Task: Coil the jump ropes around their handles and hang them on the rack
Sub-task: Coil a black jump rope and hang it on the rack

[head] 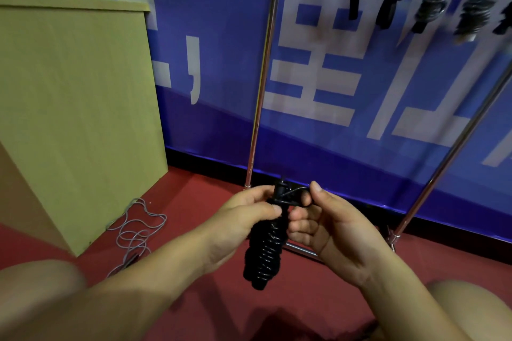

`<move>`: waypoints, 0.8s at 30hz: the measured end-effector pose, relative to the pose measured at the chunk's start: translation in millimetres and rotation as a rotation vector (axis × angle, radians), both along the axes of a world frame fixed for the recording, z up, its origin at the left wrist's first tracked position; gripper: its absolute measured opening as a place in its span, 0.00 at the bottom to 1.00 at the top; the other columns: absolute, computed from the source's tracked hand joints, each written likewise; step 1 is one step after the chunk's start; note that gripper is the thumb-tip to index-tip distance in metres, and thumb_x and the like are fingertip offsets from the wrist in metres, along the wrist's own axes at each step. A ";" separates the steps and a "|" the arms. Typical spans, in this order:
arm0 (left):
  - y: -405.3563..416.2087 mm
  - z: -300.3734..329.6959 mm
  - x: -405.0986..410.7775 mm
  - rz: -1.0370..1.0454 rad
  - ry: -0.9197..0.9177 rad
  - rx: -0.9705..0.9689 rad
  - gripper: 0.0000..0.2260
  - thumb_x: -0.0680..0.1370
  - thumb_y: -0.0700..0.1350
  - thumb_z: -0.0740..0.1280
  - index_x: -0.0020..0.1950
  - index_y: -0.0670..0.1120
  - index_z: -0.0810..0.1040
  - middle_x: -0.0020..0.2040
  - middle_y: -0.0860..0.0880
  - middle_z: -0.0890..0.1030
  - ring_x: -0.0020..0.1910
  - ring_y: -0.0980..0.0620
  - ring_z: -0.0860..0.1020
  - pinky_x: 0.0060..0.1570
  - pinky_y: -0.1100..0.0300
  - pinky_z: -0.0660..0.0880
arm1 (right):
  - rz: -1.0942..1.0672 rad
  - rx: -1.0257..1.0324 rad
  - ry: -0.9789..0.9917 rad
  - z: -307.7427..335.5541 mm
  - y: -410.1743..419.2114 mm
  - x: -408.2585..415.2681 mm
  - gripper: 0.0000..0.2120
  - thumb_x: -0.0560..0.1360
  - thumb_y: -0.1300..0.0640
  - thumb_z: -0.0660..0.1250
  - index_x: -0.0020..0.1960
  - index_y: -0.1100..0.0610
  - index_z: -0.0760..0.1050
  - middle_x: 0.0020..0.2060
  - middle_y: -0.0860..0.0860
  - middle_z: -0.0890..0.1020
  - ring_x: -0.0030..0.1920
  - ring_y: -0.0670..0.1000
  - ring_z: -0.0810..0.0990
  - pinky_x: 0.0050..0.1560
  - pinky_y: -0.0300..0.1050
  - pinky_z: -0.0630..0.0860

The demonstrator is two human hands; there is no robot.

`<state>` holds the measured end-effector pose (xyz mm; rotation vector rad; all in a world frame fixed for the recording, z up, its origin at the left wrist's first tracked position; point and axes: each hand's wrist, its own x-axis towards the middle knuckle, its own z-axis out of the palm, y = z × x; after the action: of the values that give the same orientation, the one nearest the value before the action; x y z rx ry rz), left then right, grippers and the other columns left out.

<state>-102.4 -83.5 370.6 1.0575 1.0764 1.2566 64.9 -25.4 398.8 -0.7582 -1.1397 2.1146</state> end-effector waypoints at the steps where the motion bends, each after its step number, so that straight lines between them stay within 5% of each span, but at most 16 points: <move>1: -0.7 -0.2 0.4 -0.019 -0.020 -0.008 0.20 0.71 0.43 0.63 0.62 0.44 0.80 0.48 0.46 0.81 0.49 0.49 0.78 0.53 0.54 0.73 | 0.006 0.016 -0.008 -0.9 -1.0 -1.1 0.13 0.76 0.49 0.63 0.37 0.56 0.75 0.34 0.58 0.81 0.31 0.53 0.81 0.38 0.46 0.81; 6: -4.0 6.9 6.1 -0.117 -0.136 0.015 0.16 0.72 0.45 0.60 0.58 0.43 0.77 0.42 0.48 0.77 0.39 0.53 0.76 0.42 0.62 0.75 | 0.019 0.048 -0.016 -3.1 -5.0 -2.3 0.11 0.75 0.51 0.64 0.39 0.57 0.75 0.37 0.60 0.82 0.34 0.54 0.83 0.42 0.48 0.81; 10: -6.3 11.9 10.8 -0.039 -0.081 0.050 0.19 0.80 0.58 0.64 0.54 0.41 0.75 0.38 0.46 0.75 0.36 0.50 0.76 0.37 0.62 0.75 | 0.058 0.136 -0.048 -2.3 -6.8 -2.2 0.11 0.77 0.54 0.66 0.38 0.57 0.79 0.36 0.59 0.81 0.33 0.53 0.81 0.41 0.46 0.81; 16: -2.6 5.1 5.5 0.019 0.043 -0.007 0.31 0.72 0.63 0.67 0.59 0.37 0.71 0.44 0.44 0.78 0.42 0.45 0.76 0.46 0.50 0.73 | -0.057 0.209 -0.025 -1.7 -5.7 -0.7 0.04 0.71 0.59 0.73 0.38 0.58 0.82 0.35 0.59 0.81 0.34 0.53 0.79 0.39 0.45 0.80; 24: 2.7 4.6 3.0 0.033 0.187 -0.001 0.16 0.72 0.55 0.65 0.58 0.52 0.73 0.40 0.47 0.80 0.38 0.48 0.79 0.40 0.55 0.75 | -0.161 0.377 -0.041 -6.1 2.0 7.3 0.14 0.65 0.68 0.76 0.49 0.58 0.82 0.41 0.57 0.85 0.40 0.53 0.83 0.45 0.43 0.81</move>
<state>-99.4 -80.8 375.2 1.1783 1.2403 1.2011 72.3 -23.5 392.7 -0.6894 -1.3976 1.6914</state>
